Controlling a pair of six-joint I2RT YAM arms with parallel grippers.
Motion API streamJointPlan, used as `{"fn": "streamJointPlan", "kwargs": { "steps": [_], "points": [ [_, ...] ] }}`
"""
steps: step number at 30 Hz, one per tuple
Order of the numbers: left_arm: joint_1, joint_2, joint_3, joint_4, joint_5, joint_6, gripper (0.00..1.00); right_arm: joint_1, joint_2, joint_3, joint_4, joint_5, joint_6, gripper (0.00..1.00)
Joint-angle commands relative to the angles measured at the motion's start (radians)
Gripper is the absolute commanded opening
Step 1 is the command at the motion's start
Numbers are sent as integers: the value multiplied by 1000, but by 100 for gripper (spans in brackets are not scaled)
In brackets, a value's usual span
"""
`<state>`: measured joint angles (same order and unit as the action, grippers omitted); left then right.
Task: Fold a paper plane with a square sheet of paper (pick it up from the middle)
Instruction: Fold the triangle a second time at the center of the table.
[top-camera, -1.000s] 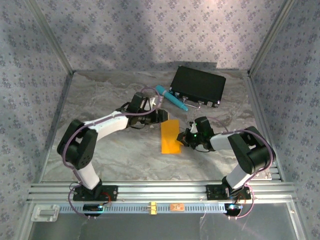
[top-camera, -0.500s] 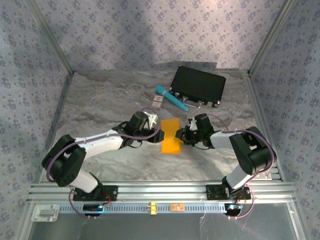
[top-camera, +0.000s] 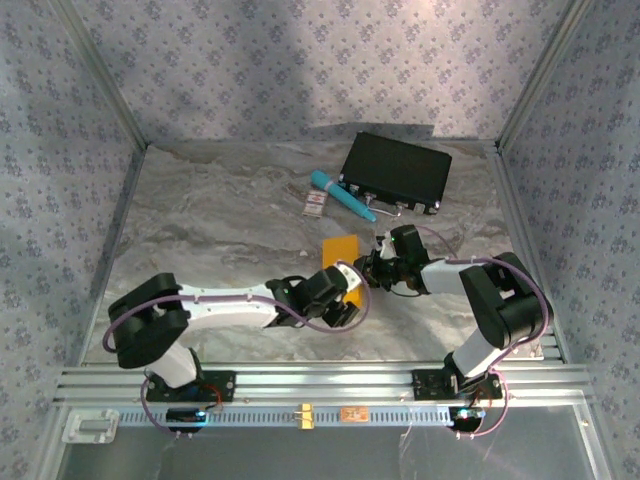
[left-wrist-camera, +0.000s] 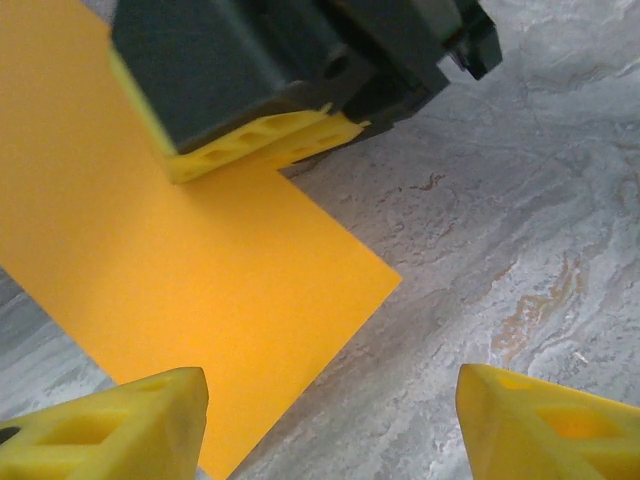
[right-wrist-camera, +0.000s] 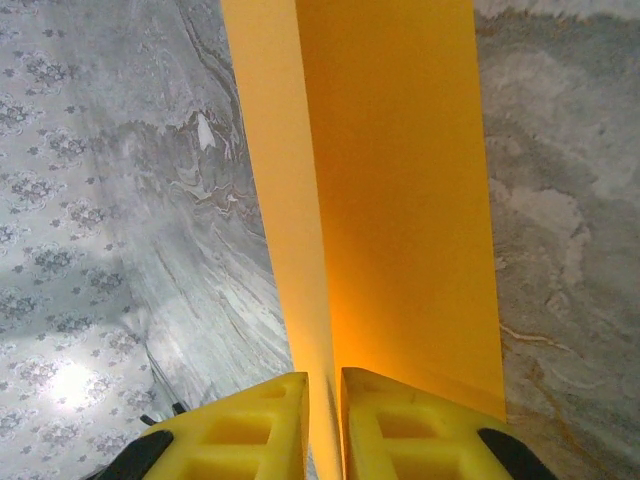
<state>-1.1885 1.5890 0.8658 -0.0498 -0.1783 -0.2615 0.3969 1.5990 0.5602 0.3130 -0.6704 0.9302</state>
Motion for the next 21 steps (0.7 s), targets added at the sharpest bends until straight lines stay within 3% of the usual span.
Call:
{"fn": "streamJointPlan", "kwargs": {
  "steps": [1,12,21],
  "points": [
    [-59,59,64,-54,-154,81,68,-4,10,21,-27,-18,-11,17],
    [-116,166,140,-87,-331,120,70,-7,8,20,-35,-14,-10,17],
    [-115,200,160,-66,-361,135,67,-6,8,17,-32,-14,-8,17]
  ]
}}
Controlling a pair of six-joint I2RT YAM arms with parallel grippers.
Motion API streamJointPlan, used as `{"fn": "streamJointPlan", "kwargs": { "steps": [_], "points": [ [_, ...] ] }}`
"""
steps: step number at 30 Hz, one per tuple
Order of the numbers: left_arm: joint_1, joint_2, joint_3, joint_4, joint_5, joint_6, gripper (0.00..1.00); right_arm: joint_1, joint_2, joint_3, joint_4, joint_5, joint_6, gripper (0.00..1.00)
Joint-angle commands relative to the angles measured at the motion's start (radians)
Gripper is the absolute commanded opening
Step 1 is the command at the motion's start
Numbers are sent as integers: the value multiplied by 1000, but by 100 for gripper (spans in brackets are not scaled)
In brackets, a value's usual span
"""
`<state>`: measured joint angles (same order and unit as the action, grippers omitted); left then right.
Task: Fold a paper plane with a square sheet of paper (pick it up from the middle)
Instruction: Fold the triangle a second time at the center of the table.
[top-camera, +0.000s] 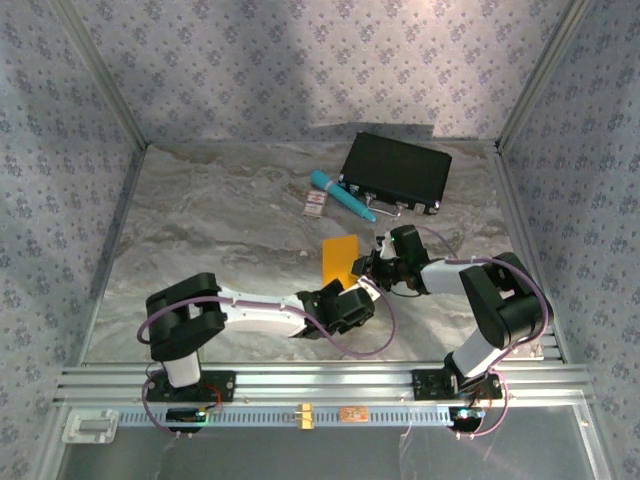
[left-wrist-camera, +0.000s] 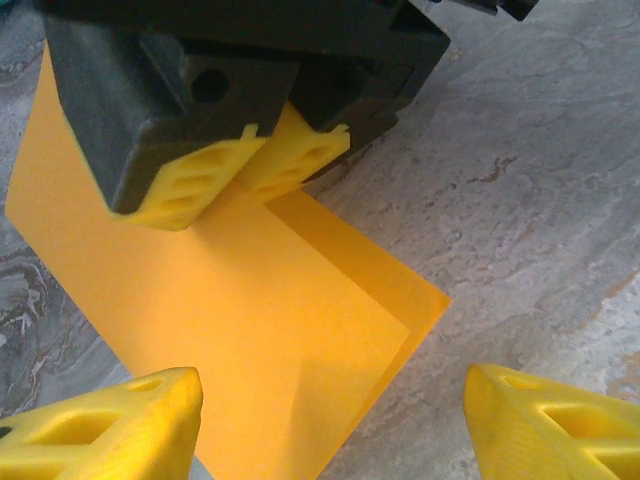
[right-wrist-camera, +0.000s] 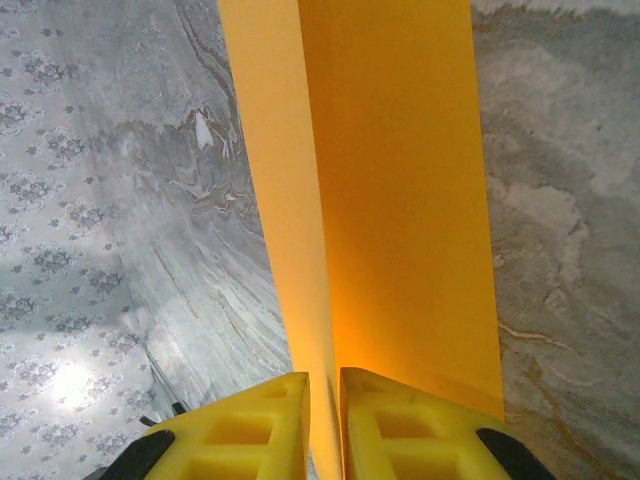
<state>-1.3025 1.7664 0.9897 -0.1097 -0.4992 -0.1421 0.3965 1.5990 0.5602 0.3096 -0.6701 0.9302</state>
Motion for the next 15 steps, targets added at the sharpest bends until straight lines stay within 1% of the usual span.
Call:
{"fn": "streamJointPlan", "kwargs": {
  "steps": [1,4,7,15],
  "points": [
    [-1,26,36,-6,-46,14,66,-6,6,17,-29,-14,-8,17],
    [0,34,41,-1,-55,7,63,-7,4,9,-24,-13,-6,17],
    [2,32,41,4,-53,3,58,-8,6,9,-23,-14,-6,16],
    [3,19,33,13,-41,4,43,-9,4,4,-21,-11,-5,16]
  ]
}}
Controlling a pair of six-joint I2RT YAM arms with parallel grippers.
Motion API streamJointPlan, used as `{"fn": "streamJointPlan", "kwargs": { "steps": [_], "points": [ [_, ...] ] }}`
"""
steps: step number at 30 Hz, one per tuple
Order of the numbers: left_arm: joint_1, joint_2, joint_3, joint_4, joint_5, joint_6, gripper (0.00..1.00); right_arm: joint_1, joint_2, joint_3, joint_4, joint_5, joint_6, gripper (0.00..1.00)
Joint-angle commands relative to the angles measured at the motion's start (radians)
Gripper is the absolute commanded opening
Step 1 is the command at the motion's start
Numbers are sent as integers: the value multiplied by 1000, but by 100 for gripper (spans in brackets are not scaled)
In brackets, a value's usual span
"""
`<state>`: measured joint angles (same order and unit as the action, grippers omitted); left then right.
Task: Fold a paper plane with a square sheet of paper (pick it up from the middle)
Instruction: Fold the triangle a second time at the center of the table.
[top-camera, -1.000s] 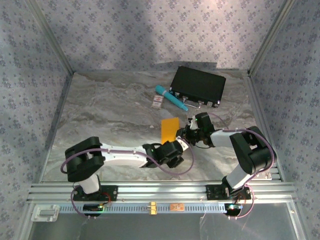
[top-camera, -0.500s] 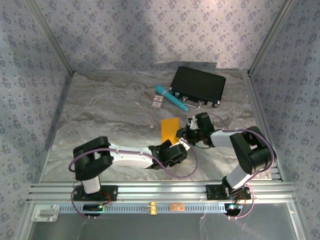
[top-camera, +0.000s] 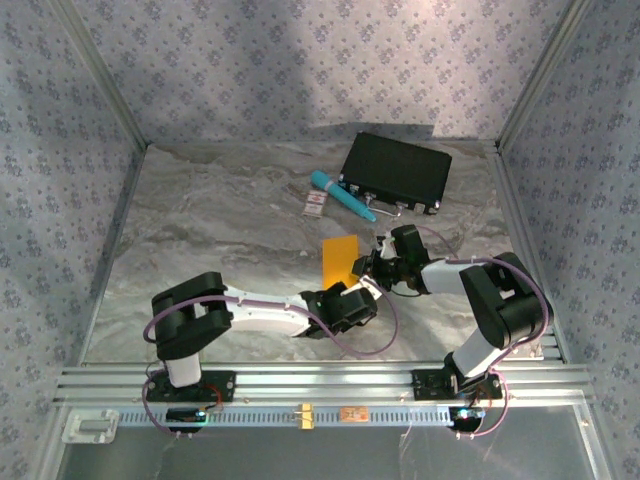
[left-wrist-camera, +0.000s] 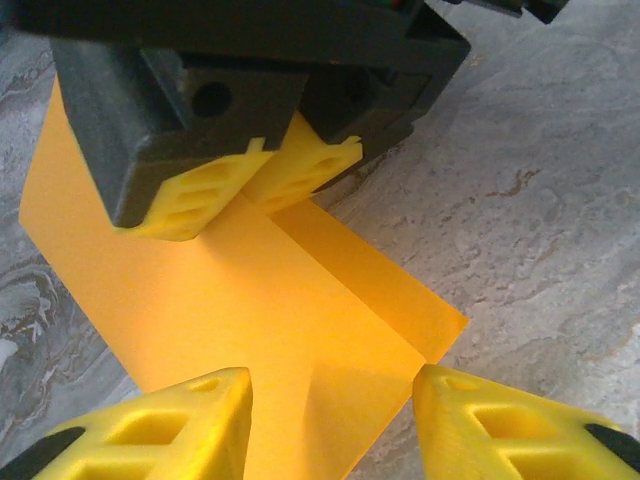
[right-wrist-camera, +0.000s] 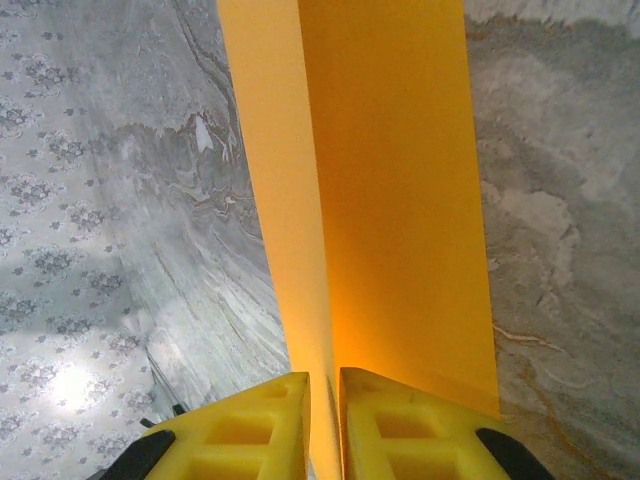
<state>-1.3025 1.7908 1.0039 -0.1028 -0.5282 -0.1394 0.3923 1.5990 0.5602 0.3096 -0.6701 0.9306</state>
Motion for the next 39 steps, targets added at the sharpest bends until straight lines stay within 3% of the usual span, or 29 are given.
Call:
{"fn": "streamJointPlan", "kwargs": {
  "steps": [1,6,14,19,23,27,30,39],
  "points": [
    [2,-5,19,5,-14,1,42,-6,5,5,-20,-10,-6,16],
    [3,-13,13,6,-12,-3,28,-6,2,0,-21,-9,-7,16],
    [24,-47,1,4,38,-26,14,-12,-16,-7,-32,6,-10,18],
    [87,-112,-29,13,190,-92,9,-42,-87,-24,-119,67,-40,23],
    [178,-174,-87,65,396,-166,9,-79,-177,-44,-215,115,-70,33],
    [275,-215,-137,107,583,-221,9,-92,-248,-69,-263,139,-81,34],
    [321,-223,-150,118,668,-233,9,-83,-273,-95,-247,121,-65,33],
    [371,-202,-164,162,761,-276,10,2,-262,-100,-200,90,-49,17]
  ]
}}
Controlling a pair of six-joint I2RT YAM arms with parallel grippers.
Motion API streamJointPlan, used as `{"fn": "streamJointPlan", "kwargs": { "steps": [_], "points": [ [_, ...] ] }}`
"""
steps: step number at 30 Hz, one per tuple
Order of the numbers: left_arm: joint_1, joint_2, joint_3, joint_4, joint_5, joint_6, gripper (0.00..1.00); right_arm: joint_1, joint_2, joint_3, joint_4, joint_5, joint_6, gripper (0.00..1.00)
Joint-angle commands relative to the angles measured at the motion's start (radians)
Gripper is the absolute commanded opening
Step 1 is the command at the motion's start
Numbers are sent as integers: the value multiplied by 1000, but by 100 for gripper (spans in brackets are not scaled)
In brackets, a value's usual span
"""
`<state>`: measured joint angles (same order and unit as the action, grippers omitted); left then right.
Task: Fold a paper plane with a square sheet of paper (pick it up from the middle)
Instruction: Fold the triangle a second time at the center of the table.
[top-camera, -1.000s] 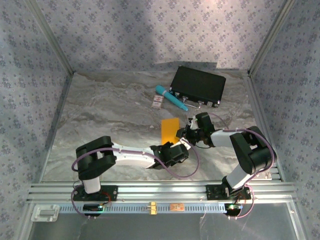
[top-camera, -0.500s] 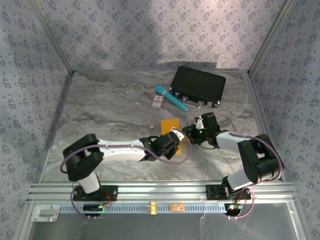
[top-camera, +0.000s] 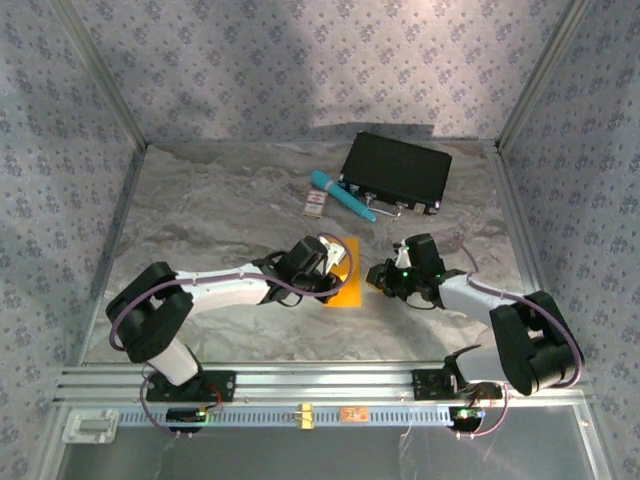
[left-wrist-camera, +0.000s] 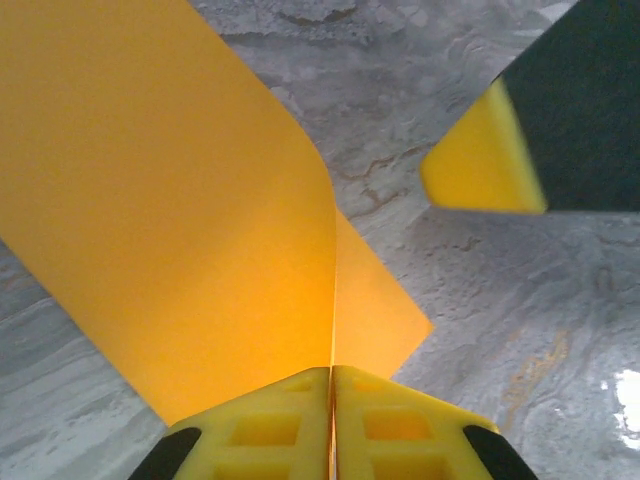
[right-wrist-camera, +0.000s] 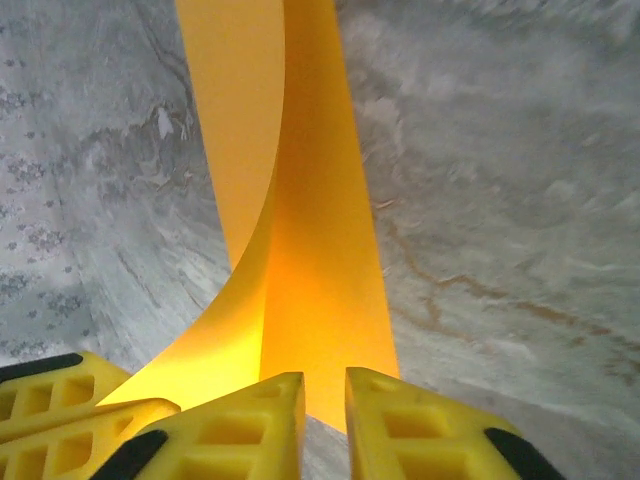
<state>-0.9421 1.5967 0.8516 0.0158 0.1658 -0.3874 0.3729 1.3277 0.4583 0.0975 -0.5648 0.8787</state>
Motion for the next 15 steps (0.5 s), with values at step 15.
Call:
{"fn": "streamJointPlan", "kwargs": {
  "steps": [15],
  "points": [
    [53,31,-13,54,142,-52,7,138,146,82,-16,32,-26,8]
  ]
}}
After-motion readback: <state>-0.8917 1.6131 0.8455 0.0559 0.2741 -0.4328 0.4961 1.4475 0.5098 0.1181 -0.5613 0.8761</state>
